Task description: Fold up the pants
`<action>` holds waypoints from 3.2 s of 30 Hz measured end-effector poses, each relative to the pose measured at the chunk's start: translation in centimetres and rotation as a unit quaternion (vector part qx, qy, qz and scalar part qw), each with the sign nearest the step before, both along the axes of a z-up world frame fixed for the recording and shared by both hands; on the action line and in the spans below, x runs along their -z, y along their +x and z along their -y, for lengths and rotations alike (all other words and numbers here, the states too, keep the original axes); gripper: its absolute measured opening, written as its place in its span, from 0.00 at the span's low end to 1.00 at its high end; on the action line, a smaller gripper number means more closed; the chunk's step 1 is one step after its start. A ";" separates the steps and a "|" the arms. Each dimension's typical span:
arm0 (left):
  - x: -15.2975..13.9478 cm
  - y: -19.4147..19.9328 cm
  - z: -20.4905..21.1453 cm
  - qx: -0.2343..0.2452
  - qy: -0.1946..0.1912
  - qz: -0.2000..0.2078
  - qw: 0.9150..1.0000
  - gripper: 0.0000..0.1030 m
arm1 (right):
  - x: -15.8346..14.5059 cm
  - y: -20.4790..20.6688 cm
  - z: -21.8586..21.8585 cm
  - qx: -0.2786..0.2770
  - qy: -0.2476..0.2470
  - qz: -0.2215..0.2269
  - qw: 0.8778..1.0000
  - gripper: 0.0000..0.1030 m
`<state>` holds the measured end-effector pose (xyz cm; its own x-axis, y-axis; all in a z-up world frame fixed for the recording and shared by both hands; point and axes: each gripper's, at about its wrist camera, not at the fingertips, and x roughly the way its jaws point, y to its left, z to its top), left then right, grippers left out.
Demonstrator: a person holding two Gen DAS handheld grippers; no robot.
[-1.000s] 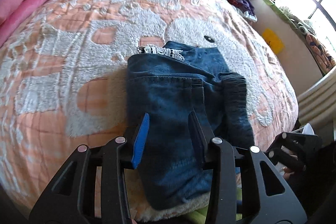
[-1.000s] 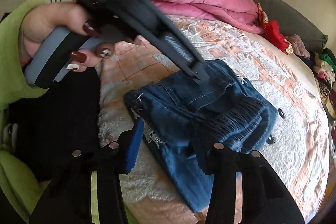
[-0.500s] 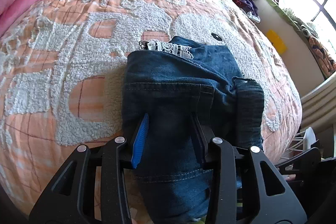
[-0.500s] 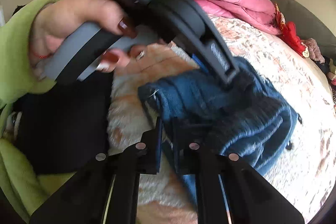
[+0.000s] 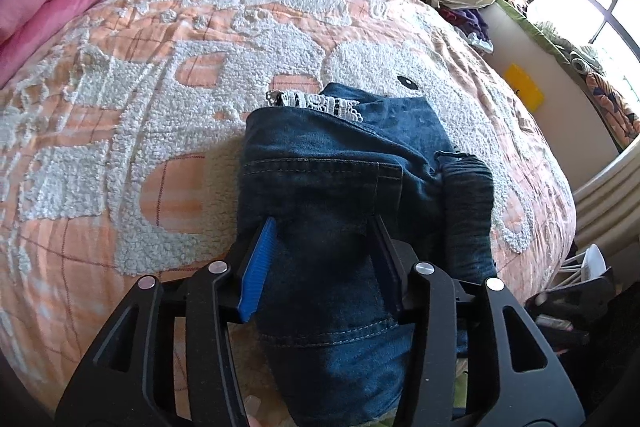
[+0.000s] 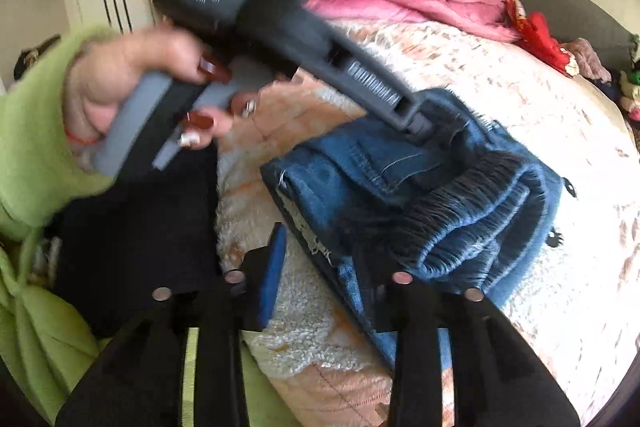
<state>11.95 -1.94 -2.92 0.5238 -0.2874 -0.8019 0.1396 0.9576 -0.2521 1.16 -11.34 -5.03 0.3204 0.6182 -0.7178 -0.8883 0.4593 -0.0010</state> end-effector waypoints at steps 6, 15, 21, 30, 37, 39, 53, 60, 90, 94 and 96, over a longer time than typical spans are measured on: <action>-0.8 -0.7 -0.2 -0.006 0.001 0.015 1.000 0.44 | -2.5 0.0 2.1 0.031 0.032 0.014 0.999 0.60; -1.8 -1.4 -0.4 -0.014 0.003 0.030 0.999 0.64 | -5.3 2.3 6.0 0.112 0.072 0.036 0.990 0.85; -2.2 -1.7 -0.7 -0.023 0.008 0.038 0.999 0.80 | -6.0 3.7 7.9 0.161 0.093 0.045 0.982 0.85; -2.7 -2.0 -1.0 -0.036 0.014 0.045 0.998 0.90 | -5.6 4.8 9.6 0.216 0.117 0.030 0.969 0.85; -1.9 -1.6 -1.2 -0.043 0.015 0.031 0.998 0.90 | -3.9 6.8 10.1 0.266 0.103 -0.006 0.958 0.85; -1.6 -1.4 -1.2 -0.045 0.012 0.026 0.999 0.90 | -3.3 7.5 10.2 0.280 0.097 -0.021 0.955 0.85; 2.0 0.5 -0.2 -0.039 0.021 -0.022 0.999 0.90 | 2.7 12.1 8.6 0.282 0.069 -0.148 0.946 0.70; 2.9 1.1 0.4 -0.033 0.030 -0.025 0.999 0.90 | 3.8 12.7 8.0 0.263 0.083 -0.161 0.948 0.70; -1.3 6.0 0.7 -0.035 0.016 0.028 0.999 0.35 | -1.8 17.4 4.3 0.209 0.096 -0.061 0.971 0.21; -0.1 6.3 1.0 -0.030 0.044 0.016 0.998 0.44 | -0.1 18.0 4.6 0.243 0.068 -0.071 0.965 0.23; 0.2 6.3 0.9 -0.031 0.048 0.010 0.998 0.52 | 0.7 18.2 5.1 0.260 0.061 -0.079 0.960 0.28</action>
